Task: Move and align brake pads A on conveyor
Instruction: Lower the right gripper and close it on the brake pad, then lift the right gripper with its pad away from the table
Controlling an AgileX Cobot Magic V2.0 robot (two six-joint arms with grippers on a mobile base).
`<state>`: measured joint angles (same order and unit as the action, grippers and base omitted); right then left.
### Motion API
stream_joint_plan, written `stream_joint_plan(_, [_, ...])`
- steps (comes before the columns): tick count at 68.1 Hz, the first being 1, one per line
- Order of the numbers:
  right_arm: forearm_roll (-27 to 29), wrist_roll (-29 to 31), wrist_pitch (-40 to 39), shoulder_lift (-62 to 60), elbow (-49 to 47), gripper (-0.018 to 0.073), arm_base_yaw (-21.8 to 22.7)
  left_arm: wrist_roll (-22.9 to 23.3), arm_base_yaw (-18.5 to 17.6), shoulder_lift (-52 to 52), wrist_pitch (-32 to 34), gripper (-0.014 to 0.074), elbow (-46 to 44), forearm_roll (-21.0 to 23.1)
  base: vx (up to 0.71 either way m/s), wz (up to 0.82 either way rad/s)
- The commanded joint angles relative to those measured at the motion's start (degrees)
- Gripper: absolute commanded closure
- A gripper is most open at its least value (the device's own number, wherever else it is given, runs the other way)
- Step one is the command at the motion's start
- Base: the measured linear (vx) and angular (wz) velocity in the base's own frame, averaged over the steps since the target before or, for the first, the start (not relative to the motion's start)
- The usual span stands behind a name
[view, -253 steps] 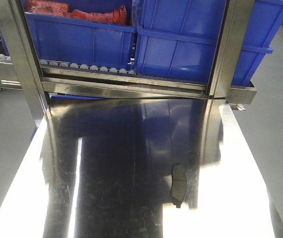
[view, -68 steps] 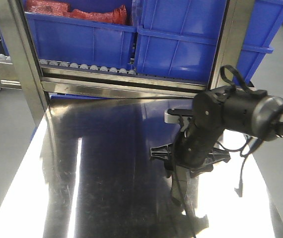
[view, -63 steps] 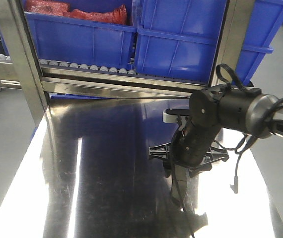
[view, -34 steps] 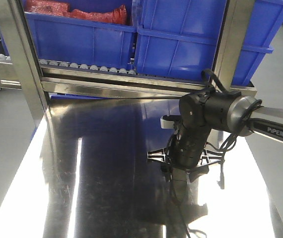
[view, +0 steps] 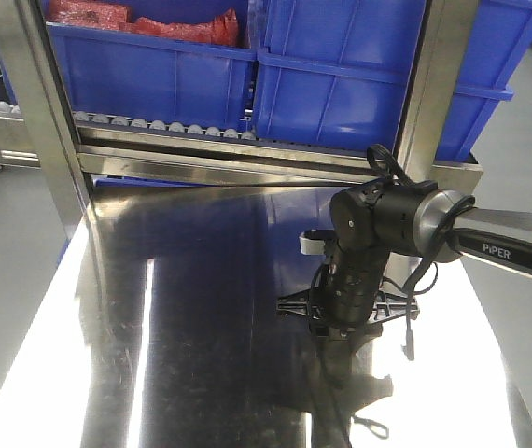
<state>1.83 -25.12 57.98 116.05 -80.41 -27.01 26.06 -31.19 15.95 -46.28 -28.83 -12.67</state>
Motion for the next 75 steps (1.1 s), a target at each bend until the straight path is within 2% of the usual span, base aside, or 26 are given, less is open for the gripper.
stream_joint_plan(1, [0.3,2.0,0.0,-3.2,-1.5,0.0526,0.2,-0.1,-0.2,0.6,4.9,0.0603,-1.8,-0.7,0.0,0.0])
stream_joint_plan(4, [0.3,2.9,0.0,-3.5,-1.5,0.0578,0.2,-0.1,-0.2,0.6,4.9,0.0603,-1.8,-0.7,0.0,0.0])
stream_joint_plan(29, [-3.3,5.6,-1.4,-16.2,0.6,0.0568,1.0,-0.1,-0.2,0.6,4.9,0.0603,-1.8,-0.7,0.0,0.0])
stream_joint_plan(40, [-3.6,6.5,-7.3,-27.7,9.5,0.0566,6.1,-0.1,-0.2,0.6,4.9,0.0603,-1.8,-0.7,0.0,0.0])
stream_joint_plan(54, [-4.6,14.2,-13.4,-44.8,22.8,0.0566,13.3,-0.1,-0.2,0.6,4.9,0.0603,-1.8,-0.7,0.0,0.0])
stream_joint_plan(63, [-4.6,18.6,-16.6,-56.5,28.5,0.0566,13.7,-0.1,-0.2,0.6,4.9,0.0603,-1.8,-0.7,0.0,0.0])
stream_joint_plan(75, [-3.8,19.3,-21.0,-70.8,34.6,0.0566,13.7,-0.1,-0.2,0.6,4.9,0.0603,-1.8,-0.7,0.0,0.0])
